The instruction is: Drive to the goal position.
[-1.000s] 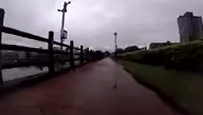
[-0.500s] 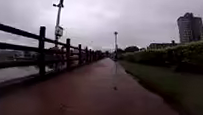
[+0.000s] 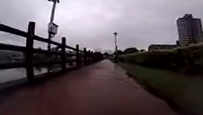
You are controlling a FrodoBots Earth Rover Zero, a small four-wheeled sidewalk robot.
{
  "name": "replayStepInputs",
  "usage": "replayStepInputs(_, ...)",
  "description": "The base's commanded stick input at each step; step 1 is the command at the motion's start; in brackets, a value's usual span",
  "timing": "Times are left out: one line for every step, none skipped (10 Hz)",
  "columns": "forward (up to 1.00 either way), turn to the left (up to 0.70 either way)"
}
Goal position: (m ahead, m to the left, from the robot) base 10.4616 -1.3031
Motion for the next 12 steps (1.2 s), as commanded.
replayStepInputs(1.00, 0.00)
replayStepInputs(1.00, 0.00)
replayStepInputs(1.00, 0.00)
replayStepInputs(1.00, 0.00)
replayStepInputs(1.00, 0.00)
replayStepInputs(1.00, 0.00)
replayStepInputs(1.00, 0.00)
replayStepInputs(1.00, 0.00)
replayStepInputs(1.00, 0.00)
replayStepInputs(1.00, 0.00)
replayStepInputs(1.00, 0.00)
replayStepInputs(1.00, 0.00)
